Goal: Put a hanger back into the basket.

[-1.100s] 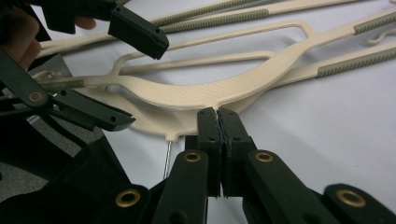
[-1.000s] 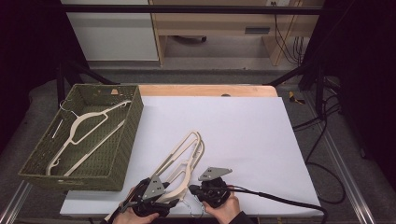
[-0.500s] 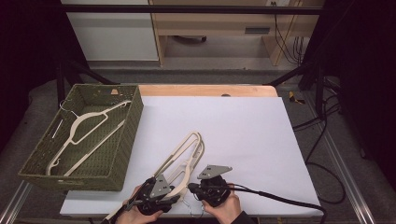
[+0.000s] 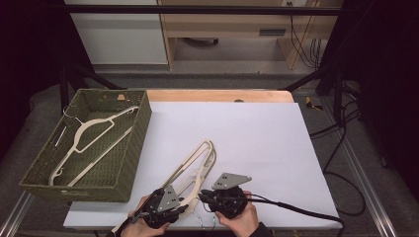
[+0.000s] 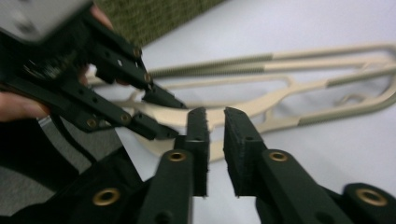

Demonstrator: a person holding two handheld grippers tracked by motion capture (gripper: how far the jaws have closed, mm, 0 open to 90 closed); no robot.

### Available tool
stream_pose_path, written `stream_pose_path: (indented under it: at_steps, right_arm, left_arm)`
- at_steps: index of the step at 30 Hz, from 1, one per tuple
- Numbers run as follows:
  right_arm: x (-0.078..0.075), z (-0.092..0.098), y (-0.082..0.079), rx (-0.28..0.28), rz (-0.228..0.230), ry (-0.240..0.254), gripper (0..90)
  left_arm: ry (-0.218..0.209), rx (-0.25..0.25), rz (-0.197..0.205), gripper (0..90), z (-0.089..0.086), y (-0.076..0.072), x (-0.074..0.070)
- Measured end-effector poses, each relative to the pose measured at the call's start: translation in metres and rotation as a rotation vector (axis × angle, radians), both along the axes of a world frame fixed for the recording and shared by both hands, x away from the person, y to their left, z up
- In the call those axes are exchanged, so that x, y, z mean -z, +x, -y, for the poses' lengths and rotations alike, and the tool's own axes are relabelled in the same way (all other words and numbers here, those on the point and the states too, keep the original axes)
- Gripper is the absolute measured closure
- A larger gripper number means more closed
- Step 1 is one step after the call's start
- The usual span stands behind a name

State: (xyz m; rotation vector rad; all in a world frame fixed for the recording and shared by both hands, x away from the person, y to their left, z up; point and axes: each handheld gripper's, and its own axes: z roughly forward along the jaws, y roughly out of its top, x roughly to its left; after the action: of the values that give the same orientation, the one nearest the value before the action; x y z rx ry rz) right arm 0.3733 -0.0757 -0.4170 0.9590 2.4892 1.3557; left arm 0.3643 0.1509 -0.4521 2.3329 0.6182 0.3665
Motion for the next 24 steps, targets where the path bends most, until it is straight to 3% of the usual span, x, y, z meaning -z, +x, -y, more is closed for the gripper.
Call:
stream_pose_path:
  at_steps: [1,2,3,7,10,16,19,22,24]
  right_arm:
    - [-0.003,0.002,0.000,-0.007,0.020,0.009,77.3]
    - [-0.015,0.010,-0.003,0.003,0.071,0.030,71.9]
    - [-0.015,0.010,-0.003,0.003,0.071,0.030,71.9]
    - [-0.032,0.028,-0.005,0.040,0.155,0.072,61.4]
    - [-0.034,0.039,-0.004,0.056,0.169,0.106,56.5]
    - [-0.023,0.056,0.002,0.098,0.172,0.098,50.6]
    - [-0.015,0.052,0.005,0.075,0.154,0.091,49.3]
    - [-0.006,0.041,0.007,0.025,0.114,0.140,47.7]
    - [-0.002,0.033,0.008,0.008,0.109,0.140,47.5]
  left_arm:
    - [-0.004,0.002,0.001,72.5,-0.001,0.000,-0.002]
    - [-0.011,0.001,-0.001,72.8,-0.002,0.000,-0.003]
    - [-0.024,-0.002,-0.001,72.8,-0.003,0.000,-0.005]
    - [-0.071,-0.011,0.000,74.0,-0.009,0.001,-0.013]
    - [-0.093,-0.018,0.002,74.7,-0.014,0.003,-0.019]
    - [-0.118,-0.038,0.020,76.1,-0.020,0.004,-0.026]
    - [-0.119,-0.043,0.026,76.7,-0.021,0.004,-0.028]
    - [-0.123,-0.050,0.030,77.0,-0.023,0.005,-0.030]
    - [-0.128,-0.057,0.033,77.2,-0.025,0.005,-0.031]
